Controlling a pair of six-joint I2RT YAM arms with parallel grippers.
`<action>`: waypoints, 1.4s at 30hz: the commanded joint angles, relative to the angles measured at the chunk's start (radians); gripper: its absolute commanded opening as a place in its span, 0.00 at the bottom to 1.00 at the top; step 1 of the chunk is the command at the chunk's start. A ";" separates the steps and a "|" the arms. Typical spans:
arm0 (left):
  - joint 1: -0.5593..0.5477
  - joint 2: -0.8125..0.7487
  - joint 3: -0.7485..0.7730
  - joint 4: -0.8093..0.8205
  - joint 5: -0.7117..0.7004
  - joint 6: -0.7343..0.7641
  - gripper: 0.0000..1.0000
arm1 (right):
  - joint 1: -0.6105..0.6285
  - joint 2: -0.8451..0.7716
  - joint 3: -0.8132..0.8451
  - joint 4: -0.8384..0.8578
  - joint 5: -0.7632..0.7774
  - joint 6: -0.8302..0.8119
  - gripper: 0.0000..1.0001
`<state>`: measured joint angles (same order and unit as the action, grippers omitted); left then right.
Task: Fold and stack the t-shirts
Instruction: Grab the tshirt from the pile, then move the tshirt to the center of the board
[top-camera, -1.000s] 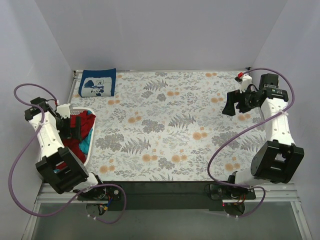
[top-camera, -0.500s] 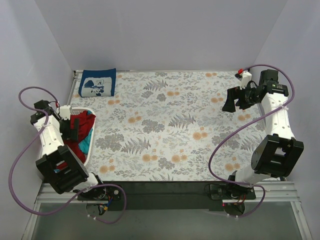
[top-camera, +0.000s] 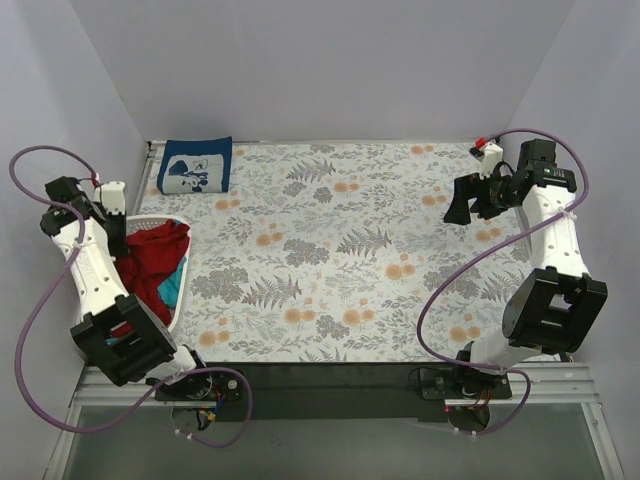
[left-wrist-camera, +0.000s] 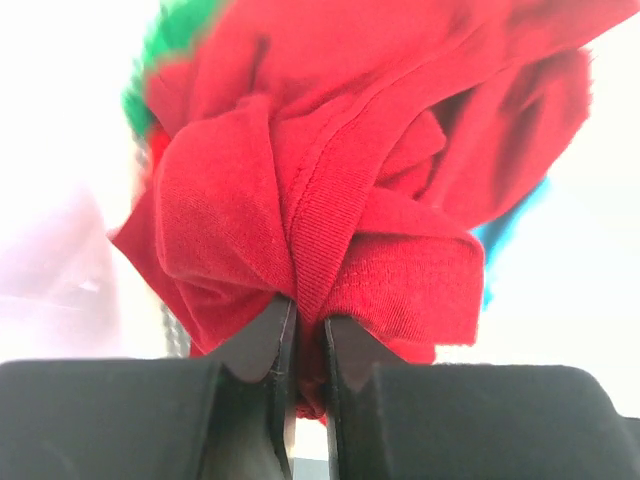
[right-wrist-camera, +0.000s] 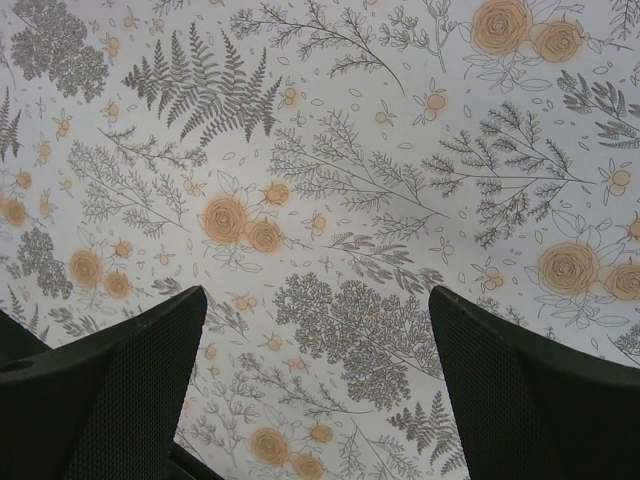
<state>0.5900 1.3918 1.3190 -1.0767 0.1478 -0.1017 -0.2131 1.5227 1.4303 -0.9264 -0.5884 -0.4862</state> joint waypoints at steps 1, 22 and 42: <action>0.002 -0.053 0.239 -0.038 0.205 -0.015 0.00 | 0.003 0.005 0.007 -0.014 -0.030 -0.005 0.98; -0.613 0.256 0.868 0.913 0.688 -0.883 0.00 | 0.003 -0.022 0.001 -0.003 -0.037 0.040 0.98; -0.726 0.105 -0.015 0.511 0.606 -0.501 0.95 | 0.043 -0.113 -0.133 0.001 -0.024 -0.051 0.98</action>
<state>-0.0807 1.6470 1.3476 -0.4652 0.8257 -0.8406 -0.2153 1.3861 1.3186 -0.9405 -0.6037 -0.5041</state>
